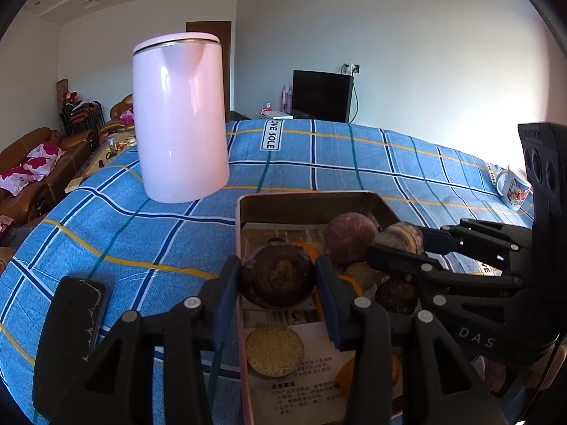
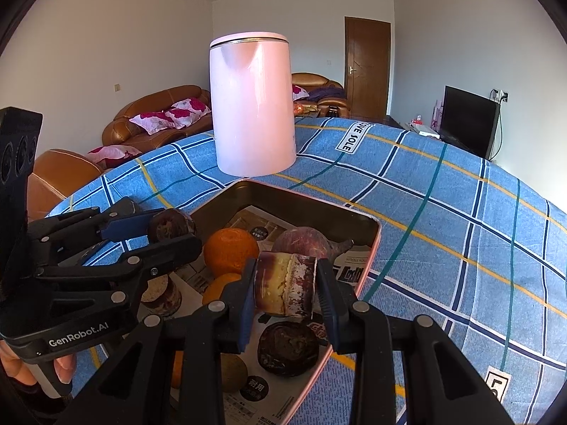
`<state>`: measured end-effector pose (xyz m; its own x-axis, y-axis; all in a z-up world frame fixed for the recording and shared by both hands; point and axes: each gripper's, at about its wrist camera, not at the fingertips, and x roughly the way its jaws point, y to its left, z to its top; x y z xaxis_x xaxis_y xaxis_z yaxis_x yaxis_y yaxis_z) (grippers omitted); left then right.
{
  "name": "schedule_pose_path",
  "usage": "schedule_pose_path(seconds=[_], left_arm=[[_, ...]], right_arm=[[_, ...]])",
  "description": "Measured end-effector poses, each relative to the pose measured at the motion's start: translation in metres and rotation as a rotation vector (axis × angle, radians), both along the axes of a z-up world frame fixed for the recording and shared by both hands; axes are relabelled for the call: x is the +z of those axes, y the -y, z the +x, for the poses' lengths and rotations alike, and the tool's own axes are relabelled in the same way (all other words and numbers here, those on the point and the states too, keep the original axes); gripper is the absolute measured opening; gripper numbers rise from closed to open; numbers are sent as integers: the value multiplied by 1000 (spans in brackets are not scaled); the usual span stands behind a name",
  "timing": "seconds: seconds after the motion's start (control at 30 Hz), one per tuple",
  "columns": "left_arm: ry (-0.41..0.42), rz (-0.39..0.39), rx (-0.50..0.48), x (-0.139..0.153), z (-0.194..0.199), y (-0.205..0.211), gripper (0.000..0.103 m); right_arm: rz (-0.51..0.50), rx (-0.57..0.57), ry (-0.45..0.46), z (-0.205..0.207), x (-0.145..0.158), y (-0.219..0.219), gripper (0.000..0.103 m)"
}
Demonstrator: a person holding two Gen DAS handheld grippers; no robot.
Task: Organize fruits
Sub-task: 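Lower jar into tin box, open right tool while left tool releases dark fruit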
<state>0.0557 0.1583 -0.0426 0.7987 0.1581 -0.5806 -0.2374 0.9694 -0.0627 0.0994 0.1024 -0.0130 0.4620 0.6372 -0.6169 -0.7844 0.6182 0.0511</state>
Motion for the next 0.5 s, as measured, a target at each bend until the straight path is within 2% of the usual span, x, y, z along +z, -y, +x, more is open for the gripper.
schedule_pose_path(seconds=[0.33,0.4,0.43,0.5], left_arm=[[-16,12,9,-4,-1,0,45],[-19,17,7,-4,-2,2,48],[-20,16,5,-4,-2,2,49],[-15,11,2,-4,-4,3,52]], right_arm=[[-14,2,-11,1,-2,-2,34],[-16,4,-8,0,-2,-2,35],[-18,6,-7,0,-2,-2,36],[-13,1,2,-1,-1,-1,50]])
